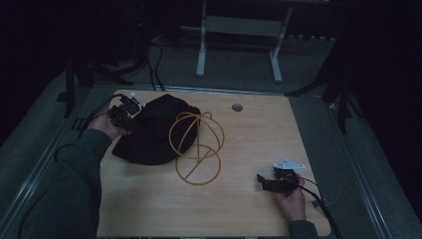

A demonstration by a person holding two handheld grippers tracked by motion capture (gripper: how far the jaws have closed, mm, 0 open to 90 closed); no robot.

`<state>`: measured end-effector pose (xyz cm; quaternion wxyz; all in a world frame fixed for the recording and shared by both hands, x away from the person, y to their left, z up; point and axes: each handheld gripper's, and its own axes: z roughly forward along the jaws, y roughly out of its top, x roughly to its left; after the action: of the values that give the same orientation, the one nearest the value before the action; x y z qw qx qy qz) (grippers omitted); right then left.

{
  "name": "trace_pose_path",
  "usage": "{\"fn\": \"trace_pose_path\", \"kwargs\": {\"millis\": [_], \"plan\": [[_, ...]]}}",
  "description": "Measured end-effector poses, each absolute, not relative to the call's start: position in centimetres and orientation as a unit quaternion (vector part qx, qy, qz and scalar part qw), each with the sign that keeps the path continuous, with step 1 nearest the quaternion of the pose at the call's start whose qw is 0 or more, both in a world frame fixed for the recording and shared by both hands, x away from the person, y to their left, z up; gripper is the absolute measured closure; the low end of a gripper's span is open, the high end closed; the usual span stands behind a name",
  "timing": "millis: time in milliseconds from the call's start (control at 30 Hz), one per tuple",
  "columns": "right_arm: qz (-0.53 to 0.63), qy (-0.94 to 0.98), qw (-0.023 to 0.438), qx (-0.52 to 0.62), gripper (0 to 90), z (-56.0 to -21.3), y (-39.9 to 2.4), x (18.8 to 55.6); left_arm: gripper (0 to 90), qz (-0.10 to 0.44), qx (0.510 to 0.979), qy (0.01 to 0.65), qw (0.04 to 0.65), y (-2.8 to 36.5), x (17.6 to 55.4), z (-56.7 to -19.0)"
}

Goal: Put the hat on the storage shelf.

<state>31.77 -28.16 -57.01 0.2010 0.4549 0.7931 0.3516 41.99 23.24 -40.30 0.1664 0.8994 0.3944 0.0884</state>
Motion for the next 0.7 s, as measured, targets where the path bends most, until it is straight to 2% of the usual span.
{"fn": "trace_pose_path", "kwargs": {"millis": [700], "plan": [[0.352, 0.793, 0.201, 0.455, 19.7, -57.0, -28.2, 31.8, 88.5, 0.119, 0.888, 0.402, 0.189, 25.1, 40.6, -37.3]]}}
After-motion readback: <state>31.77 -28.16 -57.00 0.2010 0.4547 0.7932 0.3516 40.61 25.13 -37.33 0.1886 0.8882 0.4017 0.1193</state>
